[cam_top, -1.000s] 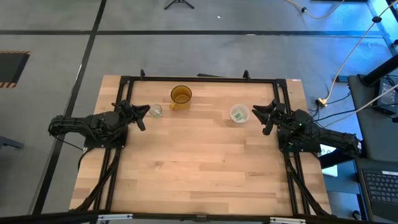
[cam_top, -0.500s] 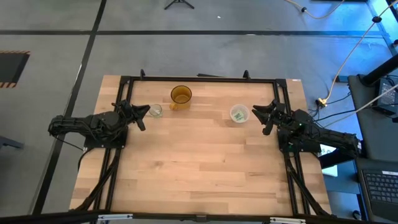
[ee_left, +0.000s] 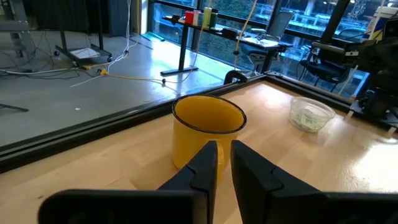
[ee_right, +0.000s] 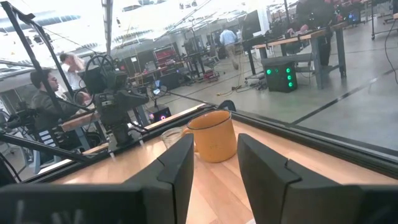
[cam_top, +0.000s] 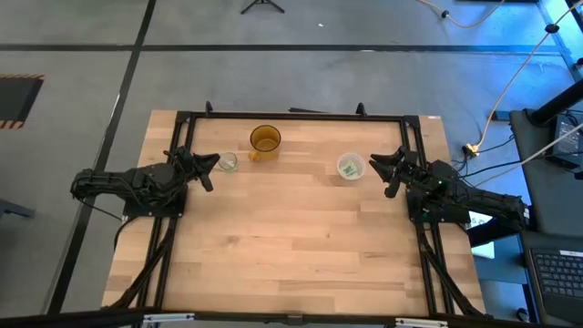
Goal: Pick and place Stevia / Truvia into bins
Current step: Return to Home Position
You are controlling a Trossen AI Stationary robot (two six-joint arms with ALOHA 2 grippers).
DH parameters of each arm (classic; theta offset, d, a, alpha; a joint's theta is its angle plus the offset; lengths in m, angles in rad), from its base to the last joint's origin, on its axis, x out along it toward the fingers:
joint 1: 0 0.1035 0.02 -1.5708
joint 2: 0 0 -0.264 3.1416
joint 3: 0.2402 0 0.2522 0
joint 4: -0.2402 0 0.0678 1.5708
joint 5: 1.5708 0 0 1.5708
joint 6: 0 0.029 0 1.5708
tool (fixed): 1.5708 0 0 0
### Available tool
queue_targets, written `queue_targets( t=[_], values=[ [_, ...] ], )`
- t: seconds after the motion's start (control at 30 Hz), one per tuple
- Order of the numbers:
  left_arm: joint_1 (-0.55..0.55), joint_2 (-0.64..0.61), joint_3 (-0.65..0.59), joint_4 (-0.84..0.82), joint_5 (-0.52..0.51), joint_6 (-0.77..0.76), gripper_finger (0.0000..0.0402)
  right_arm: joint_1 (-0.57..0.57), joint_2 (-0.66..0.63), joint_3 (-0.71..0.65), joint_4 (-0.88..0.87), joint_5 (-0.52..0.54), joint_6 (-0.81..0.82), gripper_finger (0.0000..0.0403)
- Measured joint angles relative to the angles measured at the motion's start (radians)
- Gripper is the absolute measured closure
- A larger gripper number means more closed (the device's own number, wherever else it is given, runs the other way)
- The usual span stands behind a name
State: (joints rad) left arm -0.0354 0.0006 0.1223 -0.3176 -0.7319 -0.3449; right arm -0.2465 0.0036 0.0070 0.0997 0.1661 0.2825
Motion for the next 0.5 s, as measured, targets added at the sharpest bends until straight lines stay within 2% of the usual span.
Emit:
queue_targets(
  t=[0.5],
  values=[
    [0.0, 0.0, 0.0, 0.0, 0.0, 0.0, 0.0359, 0.0, 0.0, 0.0, 0.0, 0.0, 0.0, 0.0275]
  ],
)
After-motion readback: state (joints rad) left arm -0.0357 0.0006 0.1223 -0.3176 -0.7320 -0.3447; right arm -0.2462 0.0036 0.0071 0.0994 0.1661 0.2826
